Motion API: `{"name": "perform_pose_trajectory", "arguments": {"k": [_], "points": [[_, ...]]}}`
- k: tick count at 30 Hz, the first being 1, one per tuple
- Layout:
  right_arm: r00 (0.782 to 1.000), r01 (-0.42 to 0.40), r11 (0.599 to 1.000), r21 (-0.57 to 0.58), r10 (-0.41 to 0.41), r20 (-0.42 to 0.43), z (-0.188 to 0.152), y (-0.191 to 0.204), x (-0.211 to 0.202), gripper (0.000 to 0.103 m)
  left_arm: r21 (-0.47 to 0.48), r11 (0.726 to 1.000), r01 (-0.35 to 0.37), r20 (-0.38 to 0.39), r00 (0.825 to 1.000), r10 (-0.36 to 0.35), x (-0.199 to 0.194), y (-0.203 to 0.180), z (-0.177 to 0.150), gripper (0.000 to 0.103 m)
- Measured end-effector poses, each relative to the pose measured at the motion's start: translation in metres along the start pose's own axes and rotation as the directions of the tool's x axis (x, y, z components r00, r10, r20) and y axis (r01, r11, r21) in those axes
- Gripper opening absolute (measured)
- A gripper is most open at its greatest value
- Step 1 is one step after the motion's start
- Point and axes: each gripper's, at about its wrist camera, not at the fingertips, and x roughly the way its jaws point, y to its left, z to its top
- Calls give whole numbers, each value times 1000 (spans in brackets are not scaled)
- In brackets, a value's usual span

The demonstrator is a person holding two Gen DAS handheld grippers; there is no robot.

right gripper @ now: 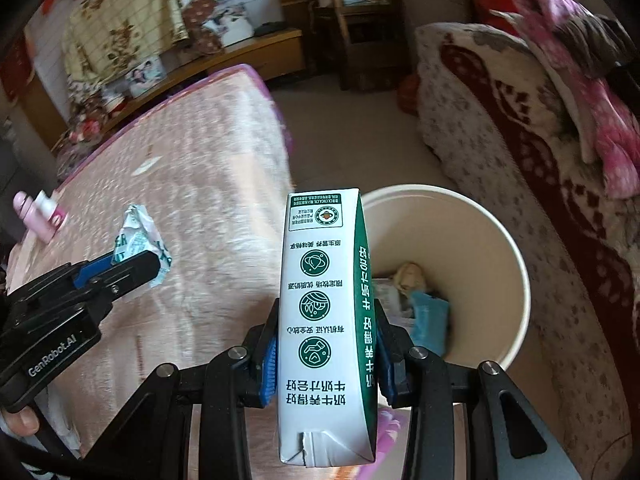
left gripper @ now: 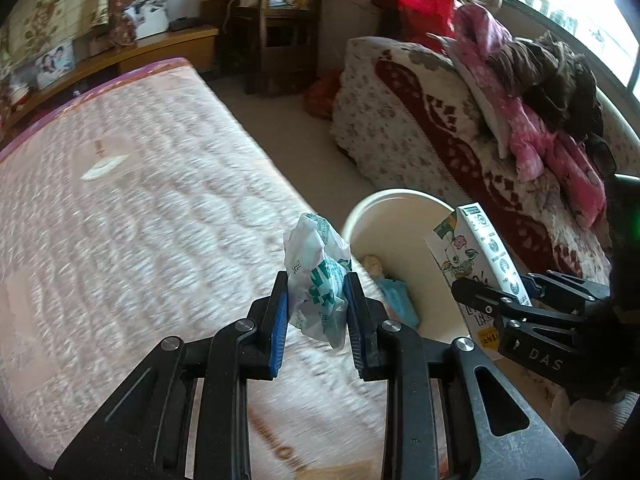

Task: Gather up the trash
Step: 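Carry tissue and white-green milk carton over the white bucket with both tools, then open both tools over the bucket to drop tissue and carton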

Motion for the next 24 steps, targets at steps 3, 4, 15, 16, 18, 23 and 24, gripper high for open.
{"name": "perform_pose_trajectory", "arguments": {"k": [3, 4, 15, 16, 18, 23, 24], "points": [[1000, 16, 1000, 21, -16, -3, -1, -16, 1, 37, 23, 1000, 12, -7, 1000, -12, 7, -14, 4, 24], [1000, 20, 999, 25, -20, -4, -1, -20, 2, 37, 28, 999, 15, -8, 1000, -15, 9, -16, 5, 24], [998, 60, 994, 91, -59, -14, -4, -58, 14, 37, 49, 993, 106, -32, 994, -105, 30, -42, 16, 24], [998, 62, 994, 95, -61, -15, -4, -61, 14, 37, 51, 992, 112, -36, 993, -111, 32, -44, 16, 24], [998, 68, 992, 103, -67, -15, -6, -65, 16, 37, 57, 991, 121, -41, 992, -119, 36, -47, 17, 24], [997, 73, 987, 141, -73, -6, -6, -78, 19, 39, 33, 986, 162, -40, 986, -160, 44, -51, 20, 49], [997, 79, 985, 152, -80, -3, -5, -81, 20, 48, 26, 985, 170, -36, 985, -169, 44, -50, 21, 60]]}}
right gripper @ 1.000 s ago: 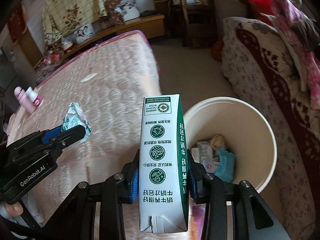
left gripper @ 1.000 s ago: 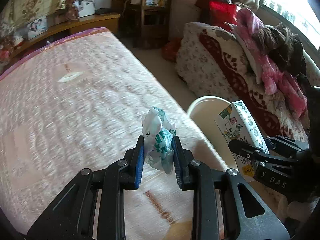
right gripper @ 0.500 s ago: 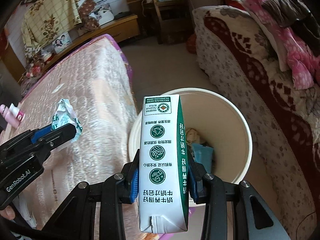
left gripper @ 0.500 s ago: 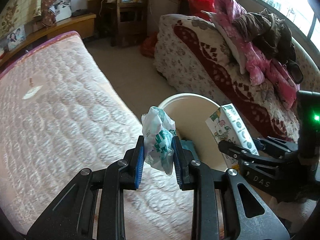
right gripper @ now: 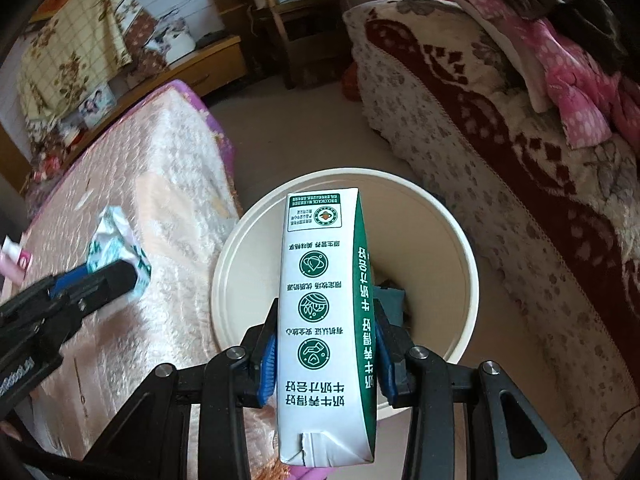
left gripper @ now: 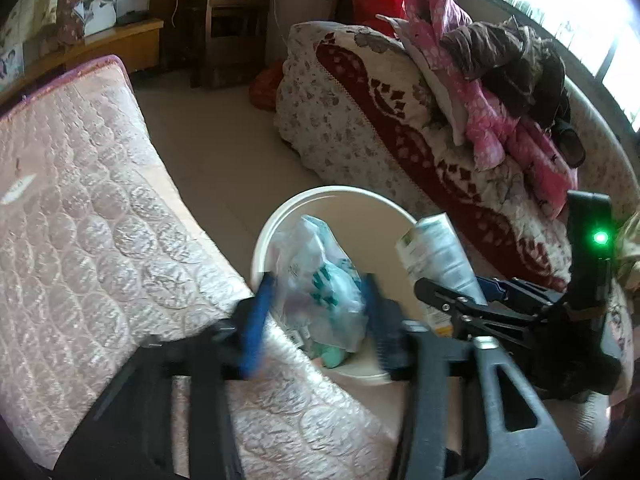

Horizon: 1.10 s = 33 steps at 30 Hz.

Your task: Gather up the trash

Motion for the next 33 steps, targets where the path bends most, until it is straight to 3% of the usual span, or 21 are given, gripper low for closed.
{"name": "perform_pose_trajectory", "arguments": {"k": [3, 13, 19, 29, 31, 33], "points": [[1000, 15, 999, 28, -16, 15, 1, -6, 0, 64, -11, 999, 31, 19, 999, -31, -2, 2, 0, 64], [998, 36, 999, -16, -35, 56, -13, 9, -15, 64, -5, 995, -103, 77, 992, 103, -28, 10, -16, 64], [991, 43, 999, -26, -39, 131, -33, 34, -43, 64, 0, 975, -221, 145, 965, 219, -63, 11, -32, 64], [955, 71, 997, -33, -58, 290, -58, 71, -124, 64, -40, 970, -238, 294, 926, 239, -148, 14, -57, 64], [942, 96, 995, -38, -78, 327, -63, 79, -141, 67, -50, 970, -240, 324, 914, 243, -167, 15, -61, 64], [927, 105, 994, -36, -84, 366, -68, 85, -157, 81, -59, 972, -229, 349, 907, 235, -182, 16, -66, 65]]}}
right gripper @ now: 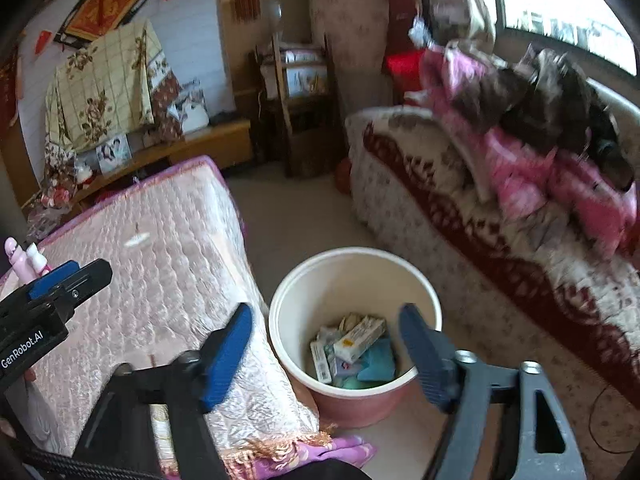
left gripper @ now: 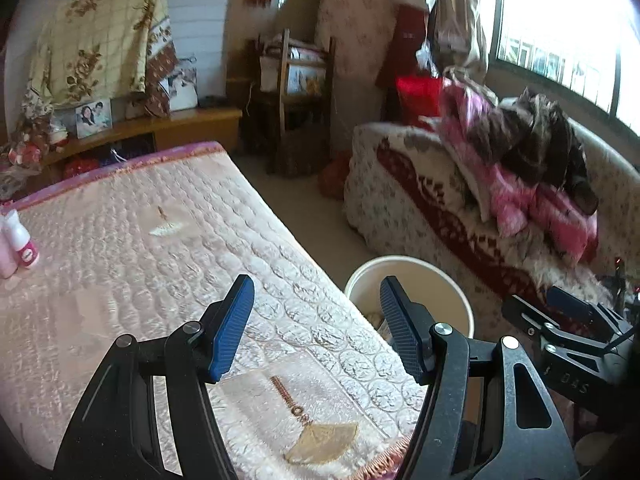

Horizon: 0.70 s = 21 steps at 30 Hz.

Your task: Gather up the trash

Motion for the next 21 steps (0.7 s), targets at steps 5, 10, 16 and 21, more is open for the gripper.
{"name": "perform_pose_trajectory", "arguments": {"k": [5, 10, 16, 21], "points": [[996, 8, 1000, -7, -8, 89, 2, 11, -41, 82, 14, 1000, -19, 69, 997, 18, -32, 4, 0, 75], [989, 6, 1000, 1, -6, 145, 1, 13, -67, 88, 50, 998, -40, 124, 992, 33, -57, 1, -3, 80], [978, 12, 1000, 14, -15, 207, 1, 13, -95, 90, 67, 997, -36, 184, 983, 24, -81, 0, -5, 80], [966, 31, 1000, 2, -30, 256, 2, 17, -112, 97, 64, 997, -37, 221, 975, 22, -95, 2, -6, 80]]}}
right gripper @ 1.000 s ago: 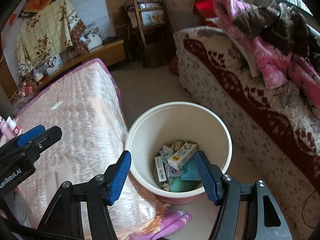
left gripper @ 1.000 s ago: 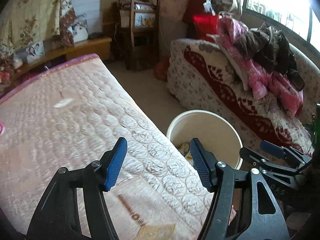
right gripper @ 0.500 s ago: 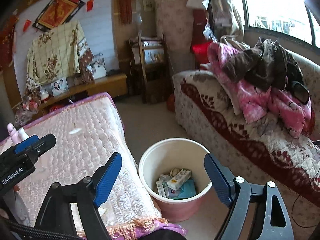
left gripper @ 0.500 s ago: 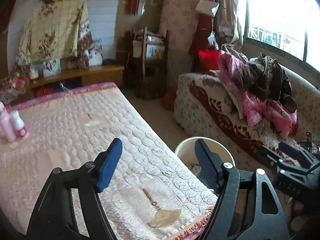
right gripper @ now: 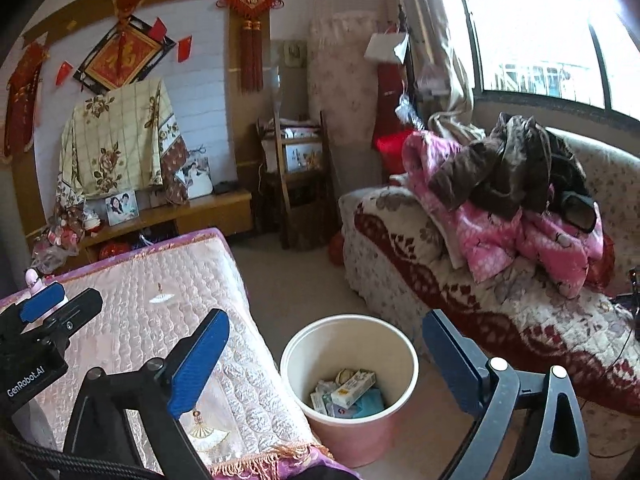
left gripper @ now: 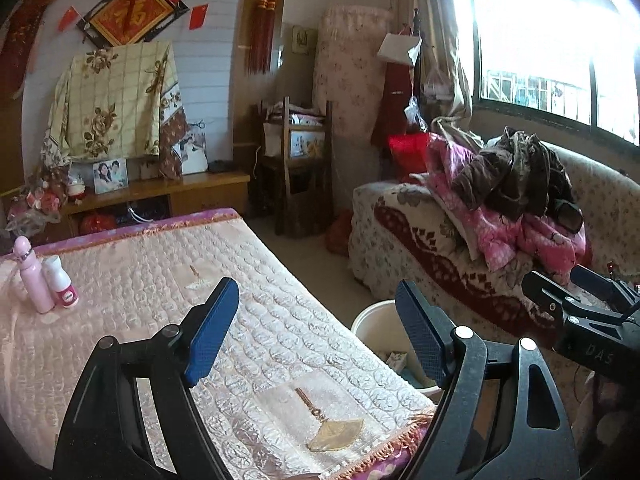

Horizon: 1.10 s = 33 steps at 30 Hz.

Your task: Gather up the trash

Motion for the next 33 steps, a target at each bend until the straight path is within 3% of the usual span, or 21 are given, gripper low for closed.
{"name": "perform_pose_trajectory", "arguments": {"k": [13, 33], "points": [[1000, -8, 1000, 0, 8, 30, 4, 4, -14, 97, -13, 1000, -15, 20, 1000, 15, -7, 0, 0, 80], [1000, -19, 1000, -1, 19, 3, -2, 5, -7, 98, -16, 999, -29, 0, 1000, 29, -3, -4, -4, 80]]}}
